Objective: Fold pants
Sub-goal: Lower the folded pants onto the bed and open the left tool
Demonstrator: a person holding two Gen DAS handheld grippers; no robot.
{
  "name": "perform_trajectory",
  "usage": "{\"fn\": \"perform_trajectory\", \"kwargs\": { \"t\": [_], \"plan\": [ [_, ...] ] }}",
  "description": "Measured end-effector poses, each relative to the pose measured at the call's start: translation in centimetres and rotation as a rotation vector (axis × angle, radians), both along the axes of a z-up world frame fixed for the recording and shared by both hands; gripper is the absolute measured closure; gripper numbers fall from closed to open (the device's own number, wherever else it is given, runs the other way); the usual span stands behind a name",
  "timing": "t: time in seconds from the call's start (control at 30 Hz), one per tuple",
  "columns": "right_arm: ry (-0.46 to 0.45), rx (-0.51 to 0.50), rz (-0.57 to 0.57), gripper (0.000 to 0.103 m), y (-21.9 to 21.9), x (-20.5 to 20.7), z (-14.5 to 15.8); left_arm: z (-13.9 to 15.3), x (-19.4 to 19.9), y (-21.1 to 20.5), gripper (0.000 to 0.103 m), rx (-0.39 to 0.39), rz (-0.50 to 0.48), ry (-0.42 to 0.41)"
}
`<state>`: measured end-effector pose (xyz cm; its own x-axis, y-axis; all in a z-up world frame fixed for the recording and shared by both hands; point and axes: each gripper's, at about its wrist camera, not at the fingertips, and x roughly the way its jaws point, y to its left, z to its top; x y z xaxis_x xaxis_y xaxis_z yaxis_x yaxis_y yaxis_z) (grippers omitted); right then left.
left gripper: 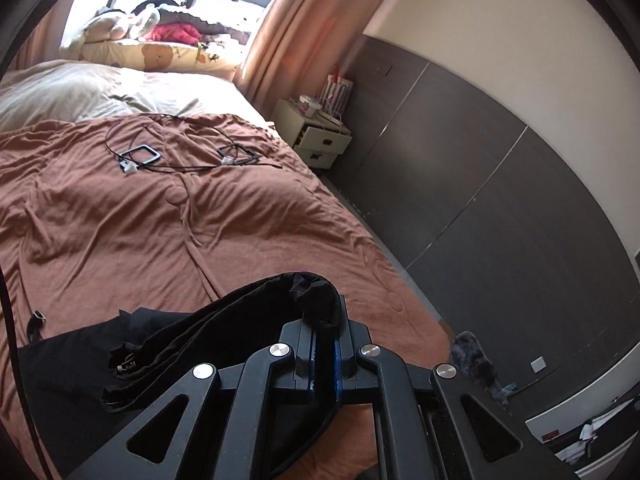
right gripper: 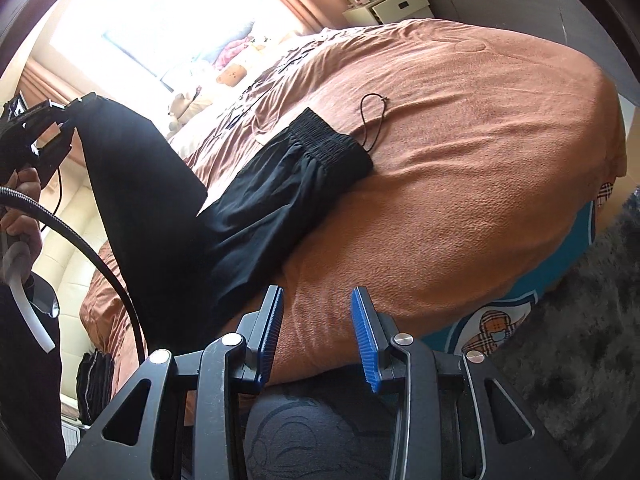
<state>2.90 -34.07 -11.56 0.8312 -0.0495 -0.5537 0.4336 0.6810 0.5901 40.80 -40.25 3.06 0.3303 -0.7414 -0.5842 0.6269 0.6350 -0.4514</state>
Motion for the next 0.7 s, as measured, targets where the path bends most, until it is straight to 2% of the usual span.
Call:
{"fn": "perform_trajectory", "kwargs": {
  "t": [0.13, 0.2, 0.23, 0.27, 0.3, 0.33, 0.37, 0.5, 0.7],
  "plan": [
    [0.011, 0.017, -0.022, 0.07, -0.9, 0.0, -0.5, -2.0, -0.5, -1.9, 0.097, 0.006, -0.049, 0.035],
    [0.023, 0.019, -0.038, 0.07, -1.2, 0.0, -0.6, -2.8, -0.9, -2.9, 0.095, 0.035, -0.069, 0.052],
    [0.036, 0.015, -0.046, 0.07, -1.3, 0.1, -0.7, -3.2, -1.0, -3.4, 0.089, 0.052, -0.08, 0.061],
    [0.05, 0.009, -0.054, 0.065, -1.4, 0.1, -0.7, -3.6, -1.3, -3.8, 0.071, 0.063, -0.103, 0.077],
    [0.059, 0.005, -0.06, 0.059, -1.4, 0.2, -0.7, -4.0, -1.6, -4.0, 0.06, 0.059, -0.132, 0.094],
    [0.06, 0.002, -0.068, 0.048, -1.4, 0.2, -0.6, -4.2, -1.9, -4.0, 0.037, 0.055, -0.159, 0.109],
    [0.055, -0.004, -0.078, 0.042, -1.4, 0.0, -0.4, -4.4, -2.4, -3.8, 0.025, 0.053, -0.169, 0.109],
    [0.038, -0.014, -0.082, 0.039, -1.1, -0.1, 0.3, -4.2, -3.0, -1.7, 0.024, 0.034, -0.169, 0.112],
    [0.02, -0.041, -0.045, 0.039, -0.4, 0.6, 1.2, -4.0, -3.0, 3.8, 0.023, 0.066, -0.078, 0.059]
  ]
}}
